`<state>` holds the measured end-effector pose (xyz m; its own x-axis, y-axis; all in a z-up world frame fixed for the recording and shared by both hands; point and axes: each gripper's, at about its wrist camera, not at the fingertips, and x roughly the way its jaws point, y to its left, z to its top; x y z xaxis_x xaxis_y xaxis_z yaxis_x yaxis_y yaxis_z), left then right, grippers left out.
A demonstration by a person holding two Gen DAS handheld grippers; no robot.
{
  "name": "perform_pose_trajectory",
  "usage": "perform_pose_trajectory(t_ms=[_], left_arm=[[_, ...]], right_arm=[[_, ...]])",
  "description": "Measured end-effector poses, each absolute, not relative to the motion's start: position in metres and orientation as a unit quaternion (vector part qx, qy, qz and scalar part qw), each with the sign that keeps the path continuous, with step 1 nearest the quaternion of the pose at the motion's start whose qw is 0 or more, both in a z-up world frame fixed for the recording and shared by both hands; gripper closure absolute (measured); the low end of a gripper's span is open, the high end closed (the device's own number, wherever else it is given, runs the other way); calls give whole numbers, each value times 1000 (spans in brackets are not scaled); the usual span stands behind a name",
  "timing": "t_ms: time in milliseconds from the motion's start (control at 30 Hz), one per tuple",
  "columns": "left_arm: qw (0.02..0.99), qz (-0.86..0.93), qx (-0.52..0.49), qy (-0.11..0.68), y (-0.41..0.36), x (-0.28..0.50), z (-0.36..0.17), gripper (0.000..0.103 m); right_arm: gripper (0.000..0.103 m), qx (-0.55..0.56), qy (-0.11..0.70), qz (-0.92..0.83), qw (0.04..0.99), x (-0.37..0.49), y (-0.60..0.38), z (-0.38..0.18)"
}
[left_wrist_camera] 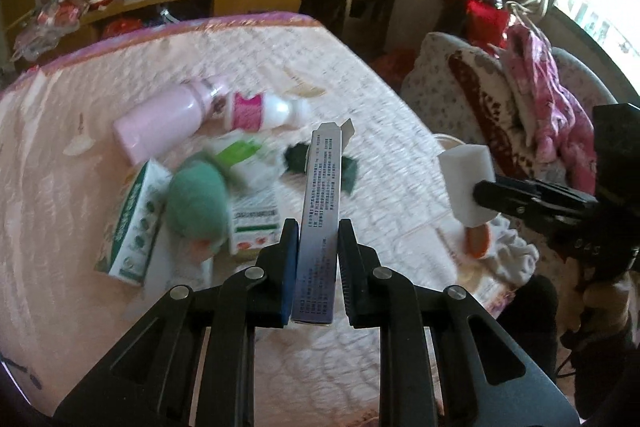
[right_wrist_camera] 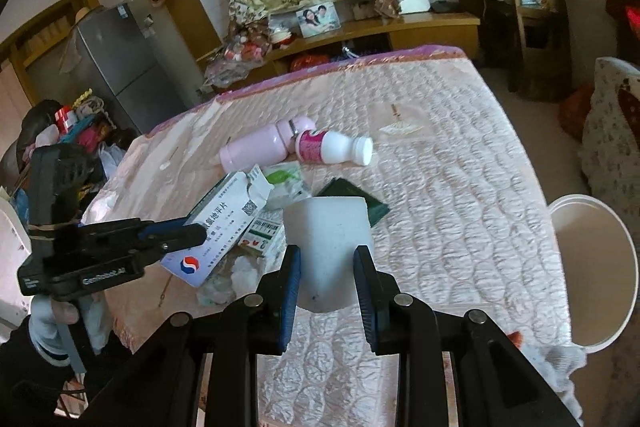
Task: Collect trash
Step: 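Grasp white cup with right tool while left tool grasps thin paper box, then carry cup and paper box over the bucket and release both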
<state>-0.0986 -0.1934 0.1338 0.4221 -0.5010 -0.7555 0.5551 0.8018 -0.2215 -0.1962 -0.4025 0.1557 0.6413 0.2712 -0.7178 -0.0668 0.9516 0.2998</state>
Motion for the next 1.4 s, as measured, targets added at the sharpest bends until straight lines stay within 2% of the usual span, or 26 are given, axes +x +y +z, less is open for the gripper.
perform_pose_trajectory(t_ms=[433, 933, 1400], left_arm=[[834, -355, 51, 420, -279, -110, 147, 86], [805, -399, 63, 435, -374, -103, 132, 86], [774, -428, 55, 463, -469, -88, 104, 86]], right_arm=[[77, 121, 409, 35, 904, -214, -462, 162], [77, 137, 413, -53, 899, -231, -558, 151], [77, 171, 447, -126, 869, -234, -639, 106]])
